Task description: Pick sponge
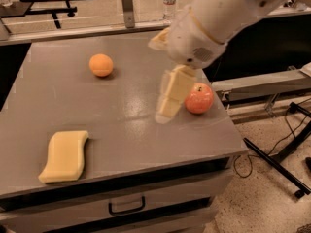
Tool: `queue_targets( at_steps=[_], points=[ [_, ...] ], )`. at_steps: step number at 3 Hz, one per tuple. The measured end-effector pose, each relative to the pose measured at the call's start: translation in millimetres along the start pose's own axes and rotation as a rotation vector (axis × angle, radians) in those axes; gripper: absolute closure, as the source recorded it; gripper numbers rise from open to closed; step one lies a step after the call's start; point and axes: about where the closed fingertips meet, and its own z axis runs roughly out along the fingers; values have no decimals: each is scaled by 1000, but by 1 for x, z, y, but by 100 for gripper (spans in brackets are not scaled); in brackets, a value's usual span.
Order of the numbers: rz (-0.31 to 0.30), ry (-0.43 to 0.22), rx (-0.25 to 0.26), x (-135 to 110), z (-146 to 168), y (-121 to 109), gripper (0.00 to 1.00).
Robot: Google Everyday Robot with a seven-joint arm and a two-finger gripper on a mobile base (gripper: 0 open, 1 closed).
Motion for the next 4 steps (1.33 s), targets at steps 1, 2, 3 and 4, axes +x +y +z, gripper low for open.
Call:
queue_targets(
  at_steps=[1, 2, 3, 4],
  points=[
    [-51, -83, -77, -54, 54, 13, 0],
    [-51, -83, -77, -54, 54, 13, 0],
    [-89, -150, -121, -62, 76, 22, 0],
    [-142, -283, -211, -77, 125, 38, 0]
  ],
)
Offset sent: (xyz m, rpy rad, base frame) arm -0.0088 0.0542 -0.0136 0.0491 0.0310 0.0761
